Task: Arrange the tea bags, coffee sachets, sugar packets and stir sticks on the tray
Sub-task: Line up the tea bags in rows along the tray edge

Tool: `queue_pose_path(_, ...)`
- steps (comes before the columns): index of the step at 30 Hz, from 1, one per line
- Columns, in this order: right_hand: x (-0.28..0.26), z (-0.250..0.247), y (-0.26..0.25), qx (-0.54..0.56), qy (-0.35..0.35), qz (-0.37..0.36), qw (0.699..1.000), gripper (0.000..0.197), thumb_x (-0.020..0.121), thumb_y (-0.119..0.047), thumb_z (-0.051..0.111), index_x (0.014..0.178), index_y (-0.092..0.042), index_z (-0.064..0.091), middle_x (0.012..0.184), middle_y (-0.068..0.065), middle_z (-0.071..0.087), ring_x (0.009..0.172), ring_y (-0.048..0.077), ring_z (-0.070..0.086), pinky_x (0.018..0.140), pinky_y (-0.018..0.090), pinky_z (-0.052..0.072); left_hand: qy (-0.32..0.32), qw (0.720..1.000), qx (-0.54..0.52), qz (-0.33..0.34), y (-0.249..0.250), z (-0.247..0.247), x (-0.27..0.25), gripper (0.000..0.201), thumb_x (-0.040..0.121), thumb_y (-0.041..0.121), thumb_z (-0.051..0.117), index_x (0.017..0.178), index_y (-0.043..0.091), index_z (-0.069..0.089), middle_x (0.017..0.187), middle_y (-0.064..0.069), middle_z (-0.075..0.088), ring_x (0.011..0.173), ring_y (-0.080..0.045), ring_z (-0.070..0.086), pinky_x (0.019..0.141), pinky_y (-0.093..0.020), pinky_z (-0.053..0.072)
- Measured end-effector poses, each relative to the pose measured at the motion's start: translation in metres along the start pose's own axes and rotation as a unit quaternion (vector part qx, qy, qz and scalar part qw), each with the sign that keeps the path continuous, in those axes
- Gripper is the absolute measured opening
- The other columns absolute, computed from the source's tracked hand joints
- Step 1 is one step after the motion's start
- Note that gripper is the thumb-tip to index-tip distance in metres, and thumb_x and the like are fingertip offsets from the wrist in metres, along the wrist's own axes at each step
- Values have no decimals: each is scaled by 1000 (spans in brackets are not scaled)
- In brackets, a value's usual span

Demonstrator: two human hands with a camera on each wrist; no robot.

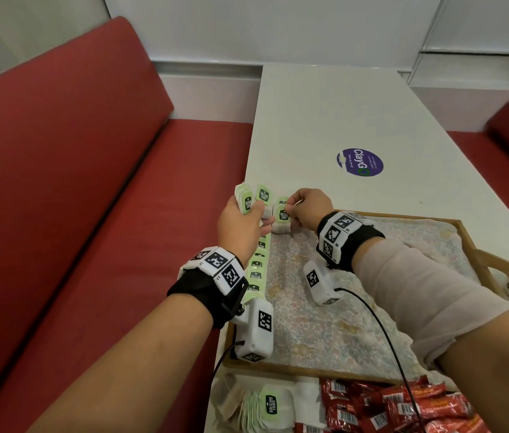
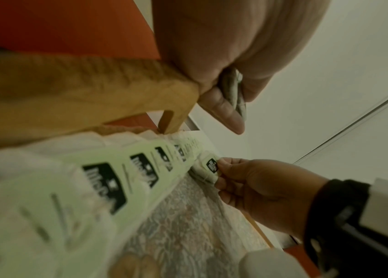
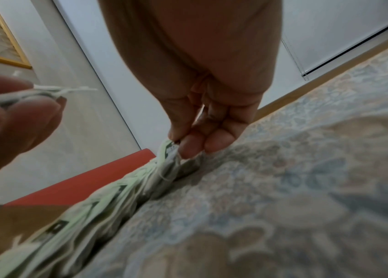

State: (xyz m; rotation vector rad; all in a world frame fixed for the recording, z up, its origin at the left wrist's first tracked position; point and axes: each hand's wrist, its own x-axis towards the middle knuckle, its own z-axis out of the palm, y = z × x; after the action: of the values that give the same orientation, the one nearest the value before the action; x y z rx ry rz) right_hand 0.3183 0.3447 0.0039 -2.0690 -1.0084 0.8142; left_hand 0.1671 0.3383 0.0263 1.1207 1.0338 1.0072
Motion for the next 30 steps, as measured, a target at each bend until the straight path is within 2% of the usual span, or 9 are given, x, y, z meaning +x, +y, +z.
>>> queue_pose_path(3, 4, 4, 0, -8, 6, 0, 1000, 20, 80, -12, 71, 67, -20, 59, 80, 9, 70, 82, 32, 69, 78, 47, 57, 2, 1000, -3, -2, 0, 0, 0, 11, 94, 7, 51, 104, 8, 56, 87, -8, 66, 64, -12, 67, 55, -19, 53)
queue_pose_path(9, 7, 7, -1, -32, 30, -12, 999, 22, 79, -11, 71, 67, -21, 57, 86, 8, 70, 81, 28, 69, 77, 45, 57, 3, 1000, 1, -3, 0, 0, -1, 13, 94, 6, 50, 105, 8, 56, 93, -11, 66, 68, -15, 67, 55, -19, 53)
queue_pose_path(14, 8, 7, -2, -49, 34, -11, 998, 21, 78, -14, 73, 68, -22, 56, 86, 6, 70, 81, 27, 69, 77, 44, 57, -1, 1000, 6, 3, 1, 1, -1, 11, 94, 6, 50, 102, 10, 56, 92, -11, 66, 67, -15, 67, 55, -19, 53)
queue_pose_path(17, 5, 3, -3, -63, 43, -14, 997, 18, 79, -19, 73, 75, -20, 56, 85, 2, 66, 81, 24, 65, 75, 35, 54, -1, 1000, 8, 2, 0, 0, -1, 11, 94, 7, 50, 103, 10, 56, 93, -12, 67, 68, -15, 68, 56, -20, 54)
queue_pose_path(19, 2, -1, -3, -83, 43, -24, 995, 18, 78, -21, 74, 77, -20, 56, 80, -2, 61, 79, 19, 59, 70, 29, 46, -1, 1000, 9, 2, 0, 0, 0, 11, 94, 7, 50, 102, 10, 56, 91, -12, 67, 69, -15, 68, 56, -20, 54)
queue_pose_path(24, -11, 1, -3, -144, -58, -46, 987, 27, 67, -18, 82, 64, -22, 55, 66, -6, 59, 69, 15, 58, 64, 26, 47, 1, 1000, 9, 1, -2, 0, 1, 11, 94, 8, 51, 103, 9, 57, 89, -11, 68, 68, -15, 69, 57, -21, 54)
queue_pose_path(27, -11, 3, -3, -207, -56, -52, 975, 26, 70, -15, 77, 63, -23, 53, 64, -9, 54, 72, 15, 55, 58, 22, 39, 1, 1000, 7, 0, -2, 0, 1, 10, 93, 8, 53, 103, 9, 56, 93, -14, 68, 68, -16, 69, 56, -21, 54)
queue_pose_path(30, -11, 3, -6, -219, -53, -47, 973, 26, 73, -18, 76, 63, -24, 53, 65, -10, 54, 73, 14, 55, 62, 23, 40, -3, 1000, 11, 1, -2, 0, 2, 14, 92, 9, 55, 106, 7, 56, 97, -16, 68, 68, -17, 69, 56, -21, 55)
